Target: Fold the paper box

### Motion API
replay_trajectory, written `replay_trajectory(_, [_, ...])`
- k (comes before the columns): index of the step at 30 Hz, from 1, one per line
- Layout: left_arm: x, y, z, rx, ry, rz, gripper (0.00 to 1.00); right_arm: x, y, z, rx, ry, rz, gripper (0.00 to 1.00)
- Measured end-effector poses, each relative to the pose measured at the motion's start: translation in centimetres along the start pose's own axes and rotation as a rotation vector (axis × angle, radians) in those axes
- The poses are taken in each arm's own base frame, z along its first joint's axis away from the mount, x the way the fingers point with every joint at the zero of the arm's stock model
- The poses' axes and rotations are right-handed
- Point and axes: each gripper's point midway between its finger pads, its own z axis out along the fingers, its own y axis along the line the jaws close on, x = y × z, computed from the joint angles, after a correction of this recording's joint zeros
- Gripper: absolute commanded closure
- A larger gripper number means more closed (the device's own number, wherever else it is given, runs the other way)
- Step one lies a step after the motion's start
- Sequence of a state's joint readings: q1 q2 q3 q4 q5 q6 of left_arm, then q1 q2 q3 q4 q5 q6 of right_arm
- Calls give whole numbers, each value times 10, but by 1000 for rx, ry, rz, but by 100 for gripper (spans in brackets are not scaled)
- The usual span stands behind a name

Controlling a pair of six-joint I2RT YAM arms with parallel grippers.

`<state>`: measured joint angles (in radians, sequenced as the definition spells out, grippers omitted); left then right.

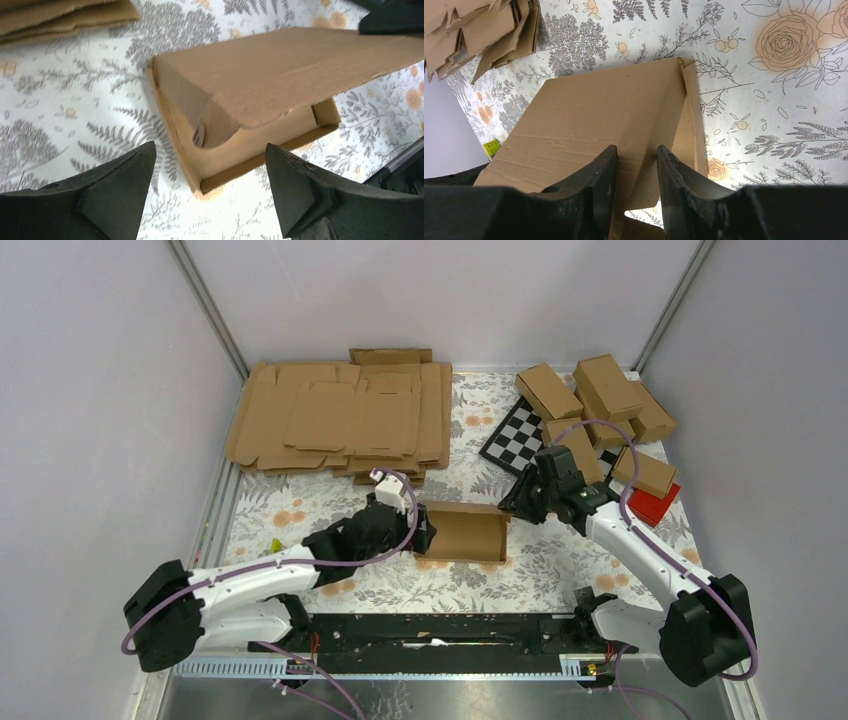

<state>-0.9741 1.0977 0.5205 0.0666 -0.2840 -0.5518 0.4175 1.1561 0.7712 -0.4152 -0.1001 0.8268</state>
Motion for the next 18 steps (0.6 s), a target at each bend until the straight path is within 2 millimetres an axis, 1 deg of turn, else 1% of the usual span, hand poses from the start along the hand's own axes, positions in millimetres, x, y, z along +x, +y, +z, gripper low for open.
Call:
replay_trajectory(3, [8,6,-13,-24,58,-17,10,2,2,0,-7,1,-9,58])
replay_trajectory(6, [4,1,-32,-3,92,-42,7,3,5,-1,-14,2,-16,58])
replay_trajectory(8, [-8,-7,-48,36,78,-67,6,4,5,-1,-17,3,-20,58])
replay_trajectory(12, [-42,-26,-79,127,5,-104,1,5,6,-1,-19,5,-29,58])
replay_trajectory(15, [-58,-34,-87,141,-3,-101,1,6,7,-1,-20,5,-36,58])
replay_trajectory(18, [-74,-39,-85,121,-7,-94,1,6,7,-1,-22,4,-41,58])
